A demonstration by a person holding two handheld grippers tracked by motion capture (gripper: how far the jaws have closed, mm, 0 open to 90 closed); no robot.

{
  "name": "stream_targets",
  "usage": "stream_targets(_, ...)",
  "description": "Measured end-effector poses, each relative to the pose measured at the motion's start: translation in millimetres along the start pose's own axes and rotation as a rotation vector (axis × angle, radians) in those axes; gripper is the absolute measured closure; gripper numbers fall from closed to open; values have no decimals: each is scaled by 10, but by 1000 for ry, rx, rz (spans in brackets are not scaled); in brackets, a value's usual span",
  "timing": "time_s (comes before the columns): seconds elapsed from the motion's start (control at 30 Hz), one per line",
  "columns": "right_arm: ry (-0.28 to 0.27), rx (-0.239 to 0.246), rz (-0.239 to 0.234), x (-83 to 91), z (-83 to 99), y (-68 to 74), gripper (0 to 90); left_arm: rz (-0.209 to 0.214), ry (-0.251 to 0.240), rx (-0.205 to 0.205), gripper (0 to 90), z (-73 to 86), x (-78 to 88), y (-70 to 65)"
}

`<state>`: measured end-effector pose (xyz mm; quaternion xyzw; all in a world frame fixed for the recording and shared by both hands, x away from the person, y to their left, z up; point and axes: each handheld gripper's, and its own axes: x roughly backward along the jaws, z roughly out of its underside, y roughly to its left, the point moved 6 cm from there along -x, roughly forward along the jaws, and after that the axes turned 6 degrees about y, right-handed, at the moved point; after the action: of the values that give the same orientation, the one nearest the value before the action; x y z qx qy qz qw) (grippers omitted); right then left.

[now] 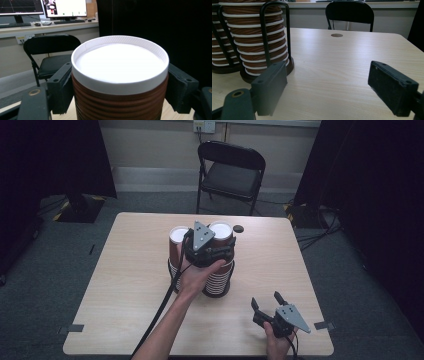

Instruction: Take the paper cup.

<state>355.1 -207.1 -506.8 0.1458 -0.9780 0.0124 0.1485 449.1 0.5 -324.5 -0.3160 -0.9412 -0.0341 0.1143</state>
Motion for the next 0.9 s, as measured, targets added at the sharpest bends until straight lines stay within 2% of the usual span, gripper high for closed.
stream_targets(0.23, 0, -1, -2, -2, 0, -1, 150, 3, -26, 8, 218, -33, 36, 16)
stream_targets(0.3, 2, -2, -5, -2, 0, 0, 150, 3, -55, 2, 218, -80, 76, 26)
stream_targets(0.6, 0, -2, -7, -2, -1, -1, 151, 21, -97, 15, 218, -212, 179, 91)
stream_targets(0.9, 3, 0, -10, -6, 0, 2, 151, 32, -137, 18, 218, -277, 289, 112)
